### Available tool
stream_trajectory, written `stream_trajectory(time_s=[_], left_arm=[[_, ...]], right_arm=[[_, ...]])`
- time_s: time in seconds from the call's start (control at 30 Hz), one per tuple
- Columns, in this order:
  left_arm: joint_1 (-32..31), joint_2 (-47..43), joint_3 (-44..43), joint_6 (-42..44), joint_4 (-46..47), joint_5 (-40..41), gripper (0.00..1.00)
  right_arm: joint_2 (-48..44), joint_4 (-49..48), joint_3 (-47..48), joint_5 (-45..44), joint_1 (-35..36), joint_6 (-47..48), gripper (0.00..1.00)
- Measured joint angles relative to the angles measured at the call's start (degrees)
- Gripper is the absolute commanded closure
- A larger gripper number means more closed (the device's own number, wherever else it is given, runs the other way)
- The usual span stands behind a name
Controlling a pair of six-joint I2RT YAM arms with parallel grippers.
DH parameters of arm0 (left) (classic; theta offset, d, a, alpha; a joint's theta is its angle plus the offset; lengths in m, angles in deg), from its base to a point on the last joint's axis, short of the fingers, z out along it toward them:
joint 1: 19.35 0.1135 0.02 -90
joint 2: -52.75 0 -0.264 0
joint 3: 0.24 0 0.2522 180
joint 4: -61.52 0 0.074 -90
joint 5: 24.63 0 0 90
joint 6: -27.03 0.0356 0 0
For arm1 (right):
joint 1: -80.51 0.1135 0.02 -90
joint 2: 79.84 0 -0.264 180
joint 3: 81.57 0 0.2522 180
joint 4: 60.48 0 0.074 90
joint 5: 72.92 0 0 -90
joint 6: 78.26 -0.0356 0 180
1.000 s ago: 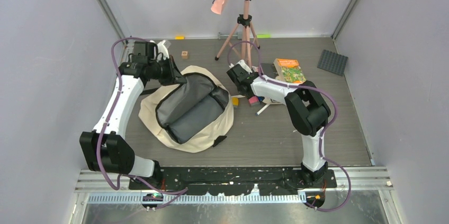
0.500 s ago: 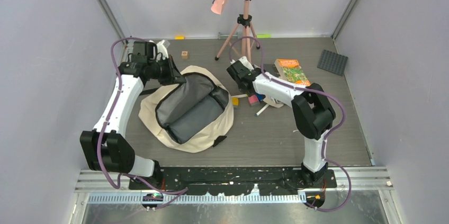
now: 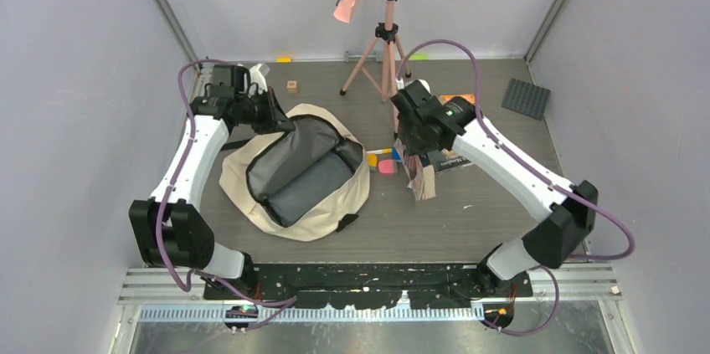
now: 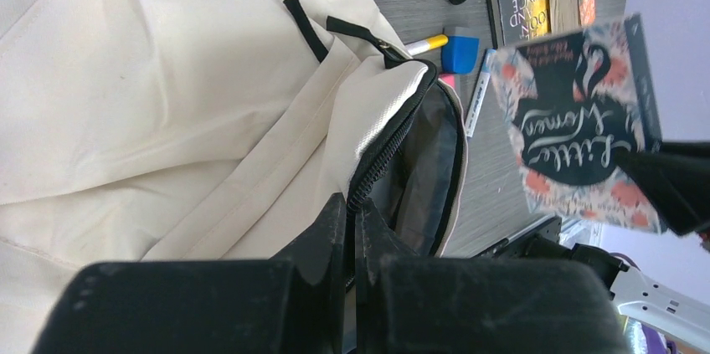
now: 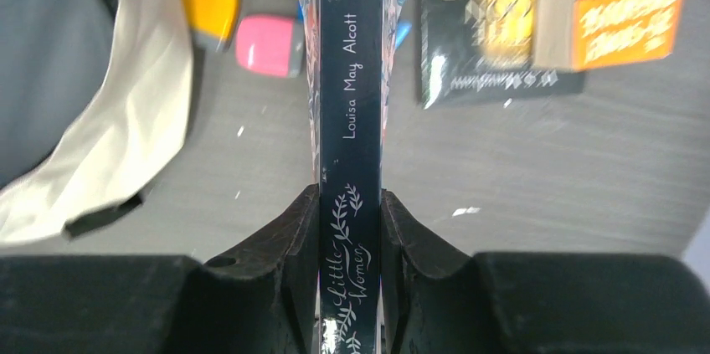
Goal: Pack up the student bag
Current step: Pick up the book from the center of the board.
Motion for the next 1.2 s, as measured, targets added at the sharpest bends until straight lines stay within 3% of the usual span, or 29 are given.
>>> stream_trajectory(time_s=[0.27,0.73,1.0,1.2], left_arm=[[0.0,0.2,0.0,0.0,0.0,0.0,1.00],[0.0,0.9,-2.6,0.3,-1.1,0.0,1.00],[0.1,0.9,-2.6,0.3,-1.3,0.1,1.00],[0.1,0.9,-2.7,0.3,-1.4,0.1,1.00]], right_arm=[[-11.1,-1.5,-15.1,10.0,3.0,-5.6,0.99],[-14.5,-14.1,-28.4,2.4,18.0,-6.6,0.98],[-13.0,-17.6,-30.7,-1.0,19.0,-6.6,0.70],[-10.9,-19.8,-30.6,-2.7,19.1,-6.6,0.60]])
